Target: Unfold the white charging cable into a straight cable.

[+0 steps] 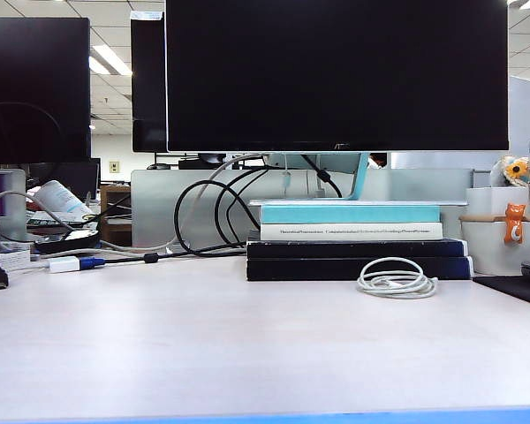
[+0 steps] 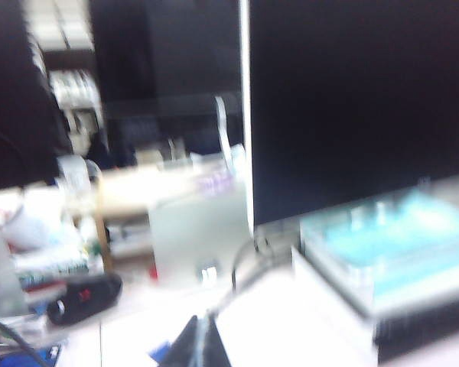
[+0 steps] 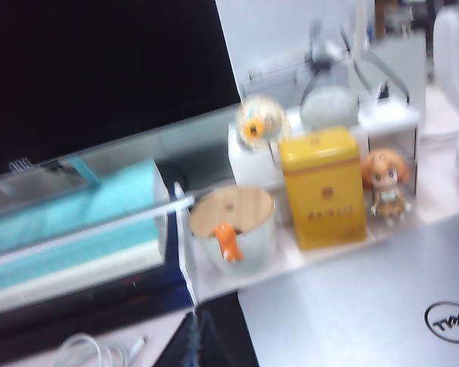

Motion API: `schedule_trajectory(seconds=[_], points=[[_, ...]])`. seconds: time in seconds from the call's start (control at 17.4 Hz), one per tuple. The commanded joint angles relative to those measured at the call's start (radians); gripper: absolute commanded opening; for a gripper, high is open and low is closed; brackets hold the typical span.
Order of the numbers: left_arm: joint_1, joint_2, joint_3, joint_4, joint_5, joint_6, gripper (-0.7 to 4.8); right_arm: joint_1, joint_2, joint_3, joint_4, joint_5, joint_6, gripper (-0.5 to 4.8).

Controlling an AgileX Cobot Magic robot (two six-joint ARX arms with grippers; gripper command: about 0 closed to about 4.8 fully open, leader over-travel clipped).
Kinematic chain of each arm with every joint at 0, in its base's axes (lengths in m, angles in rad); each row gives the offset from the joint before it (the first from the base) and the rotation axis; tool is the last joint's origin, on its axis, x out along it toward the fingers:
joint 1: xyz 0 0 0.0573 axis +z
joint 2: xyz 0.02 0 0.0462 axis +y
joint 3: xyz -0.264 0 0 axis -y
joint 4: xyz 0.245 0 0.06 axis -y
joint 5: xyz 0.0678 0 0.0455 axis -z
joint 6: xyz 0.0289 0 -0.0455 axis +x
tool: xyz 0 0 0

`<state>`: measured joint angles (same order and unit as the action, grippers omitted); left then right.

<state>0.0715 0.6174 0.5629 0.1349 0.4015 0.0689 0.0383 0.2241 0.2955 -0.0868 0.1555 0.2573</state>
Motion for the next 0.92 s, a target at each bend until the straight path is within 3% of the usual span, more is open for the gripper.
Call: schedule_trajectory(seconds=[0.06, 0.23, 0.46, 0.69, 0.81, 0.92], points=[[-0.098, 0.160, 0.110, -0.065, 0.004, 0.060, -0.06, 0.000, 0.266, 0.158, 0.009, -0.046, 0.004, -0.05], [-0.282, 0.338, 0.198, -0.143, -0.020, 0.164, -0.05, -0.001, 0.628, 0.376, 0.012, -0.246, 0.002, -0.05], [-0.455, 0.514, 0.316, -0.240, -0.156, 0.167, -0.05, 0.000, 0.872, 0.497, 0.039, -0.433, -0.054, -0.04], [-0.597, 0.685, 0.424, -0.239, -0.181, 0.164, -0.05, 0.000, 1.089, 0.573, -0.027, -0.457, -0.052, 0.05], [-0.637, 0.793, 0.508, -0.316, -0.183, 0.120, 0.16, -0.001, 1.214, 0.642, -0.120, -0.507, -0.052, 2.08], [-0.644, 0.883, 0.594, -0.422, -0.176, 0.118, 1.49, 0.000, 1.302, 0.701, -0.178, -0.515, -0.053, 2.60]])
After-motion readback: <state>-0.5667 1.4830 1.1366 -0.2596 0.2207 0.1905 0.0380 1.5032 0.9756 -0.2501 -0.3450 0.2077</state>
